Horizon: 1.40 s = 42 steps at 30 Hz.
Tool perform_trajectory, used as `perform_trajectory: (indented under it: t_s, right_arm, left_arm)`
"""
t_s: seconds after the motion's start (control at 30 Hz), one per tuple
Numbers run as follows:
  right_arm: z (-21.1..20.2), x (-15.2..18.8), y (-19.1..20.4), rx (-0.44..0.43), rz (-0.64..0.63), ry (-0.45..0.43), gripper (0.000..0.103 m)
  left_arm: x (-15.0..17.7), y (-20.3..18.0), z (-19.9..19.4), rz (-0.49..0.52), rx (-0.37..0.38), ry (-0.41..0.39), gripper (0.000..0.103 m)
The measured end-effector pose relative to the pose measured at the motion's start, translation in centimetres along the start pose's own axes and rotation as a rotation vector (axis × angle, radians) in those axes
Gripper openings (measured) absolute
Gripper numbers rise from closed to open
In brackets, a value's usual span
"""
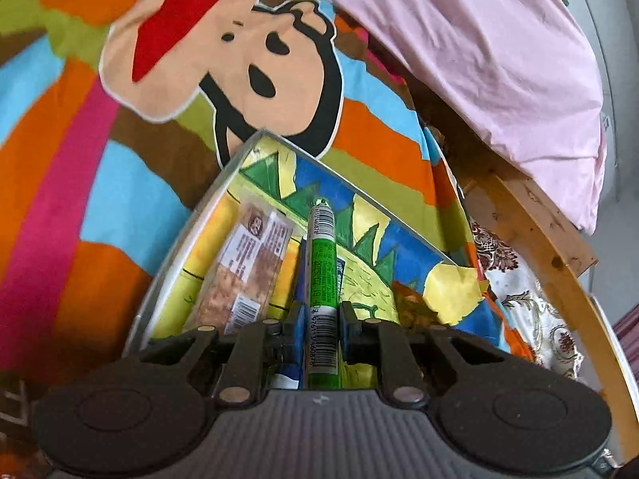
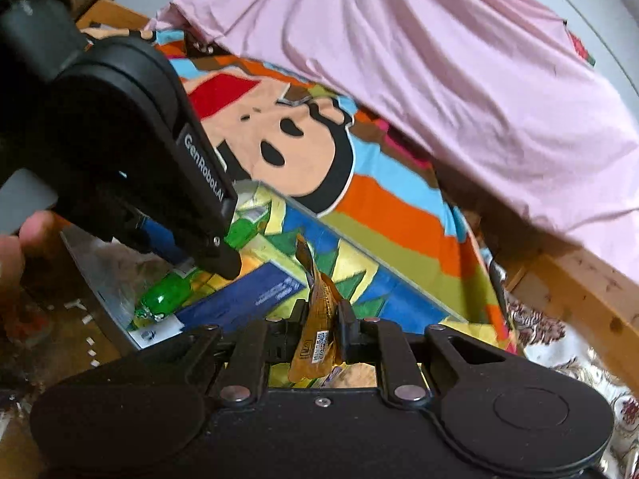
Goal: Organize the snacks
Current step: 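Lower the green tube and gold packet into the tray and open both tools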
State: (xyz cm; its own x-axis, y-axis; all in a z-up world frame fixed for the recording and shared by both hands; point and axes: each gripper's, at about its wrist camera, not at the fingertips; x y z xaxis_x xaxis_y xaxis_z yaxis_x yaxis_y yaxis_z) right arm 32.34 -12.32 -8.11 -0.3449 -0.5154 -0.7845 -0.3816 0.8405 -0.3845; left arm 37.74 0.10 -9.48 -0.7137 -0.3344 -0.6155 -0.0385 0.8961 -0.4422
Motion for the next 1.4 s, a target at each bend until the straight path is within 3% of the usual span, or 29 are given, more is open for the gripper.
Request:
perform_trajectory:
  t_s: [0.13,0.3,0.57,0.73,0.93,1.27,1.4]
  right_arm:
    - [0.5,0.2,0.6,-0.008,-0.010,0.018,0.025]
    - [0.2,0.4,1.0,-0.017,-0.001,0.020,0.029]
    - [-1.0,-0.7,-0.2,-0.079,0.097,0.012,0.058]
    - [-2.9,-2.2,-2.0,-0.126,0.232,-0.023,0.075]
    - [-6.0,-3.1,-4.6,-0.163,0.410,-0.091,0.082]
    - [-13.5,-4.4,-6.3,-0.127,0.449,-0.239,0.100]
    - [-17.3,-4.4,-5.9,-0.127,0.436,-0.305,0.102]
  left_arm:
    - [0.3,0.0,0.7,0.021,-0.025,0.004,0.019]
    - [0.3,0.3,1.0,0.009,-0.012,0.024,0.020]
    - [-0.4,0.1,-0.4,-0.003,0.010,0.001,0.031]
    - [-1.1,-0.5,-2.5,0.015,0.010,-0.037,0.047]
    - [-1.5,-1.3,-5.5,0.047,-0.046,-0.079,0.063]
    - [-1.4,-3.0,-13.9,0.102,-0.117,-0.207,0.093]
    - [-0.4,-4.1,-18.1,0.151,-0.159,-0.275,0.102]
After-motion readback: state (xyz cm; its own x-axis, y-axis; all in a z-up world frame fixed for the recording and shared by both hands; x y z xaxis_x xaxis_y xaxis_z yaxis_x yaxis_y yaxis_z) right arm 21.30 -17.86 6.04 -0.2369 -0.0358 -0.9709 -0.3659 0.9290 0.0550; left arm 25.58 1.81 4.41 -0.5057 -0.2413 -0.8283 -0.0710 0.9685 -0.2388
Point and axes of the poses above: each gripper's, at about its wrist camera, not at the fingertips, and z roughly the way its jaws point, y to its left, x to its underside, and after that the axes turned 15 degrees about -x, right-handed
